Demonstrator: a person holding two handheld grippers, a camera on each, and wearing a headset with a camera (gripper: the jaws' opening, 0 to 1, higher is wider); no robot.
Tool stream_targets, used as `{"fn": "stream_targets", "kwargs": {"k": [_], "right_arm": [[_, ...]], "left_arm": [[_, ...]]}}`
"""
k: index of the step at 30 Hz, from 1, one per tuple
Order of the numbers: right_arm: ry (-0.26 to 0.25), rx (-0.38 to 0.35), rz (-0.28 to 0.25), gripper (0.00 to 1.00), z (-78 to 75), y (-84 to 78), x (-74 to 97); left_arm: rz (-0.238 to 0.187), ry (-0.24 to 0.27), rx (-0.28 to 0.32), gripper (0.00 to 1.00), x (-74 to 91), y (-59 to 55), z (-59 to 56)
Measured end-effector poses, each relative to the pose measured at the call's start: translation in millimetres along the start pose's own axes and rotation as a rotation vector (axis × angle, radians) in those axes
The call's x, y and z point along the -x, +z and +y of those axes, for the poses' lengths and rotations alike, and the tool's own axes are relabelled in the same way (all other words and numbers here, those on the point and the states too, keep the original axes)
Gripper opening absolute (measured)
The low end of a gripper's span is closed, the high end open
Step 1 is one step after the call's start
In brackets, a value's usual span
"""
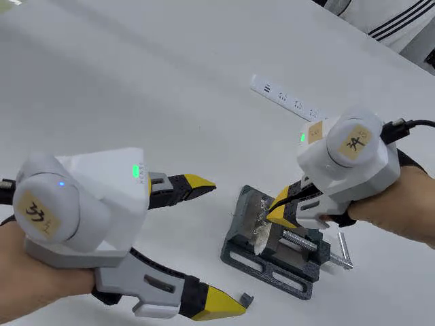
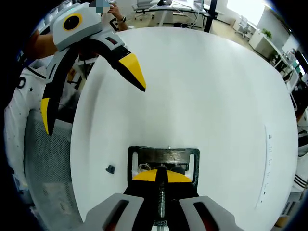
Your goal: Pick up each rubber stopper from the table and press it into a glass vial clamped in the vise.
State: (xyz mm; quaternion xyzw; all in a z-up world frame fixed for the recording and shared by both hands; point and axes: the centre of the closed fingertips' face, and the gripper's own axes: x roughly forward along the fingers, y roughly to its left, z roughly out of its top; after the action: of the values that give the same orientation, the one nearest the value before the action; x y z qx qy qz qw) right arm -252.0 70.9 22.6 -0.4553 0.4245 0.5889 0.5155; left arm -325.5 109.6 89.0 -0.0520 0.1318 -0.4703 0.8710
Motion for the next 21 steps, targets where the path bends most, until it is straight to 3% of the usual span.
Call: {"fn": "stream_targets", "kwargs": {"k": [21], "right_arm": [[0.006, 0.006, 0.033, 0.00, 1.7, 2.6, -1.8]], "left_arm": [[-0.008, -0.004, -0.003, 0.85, -1.6, 3.3, -1.9]]}}
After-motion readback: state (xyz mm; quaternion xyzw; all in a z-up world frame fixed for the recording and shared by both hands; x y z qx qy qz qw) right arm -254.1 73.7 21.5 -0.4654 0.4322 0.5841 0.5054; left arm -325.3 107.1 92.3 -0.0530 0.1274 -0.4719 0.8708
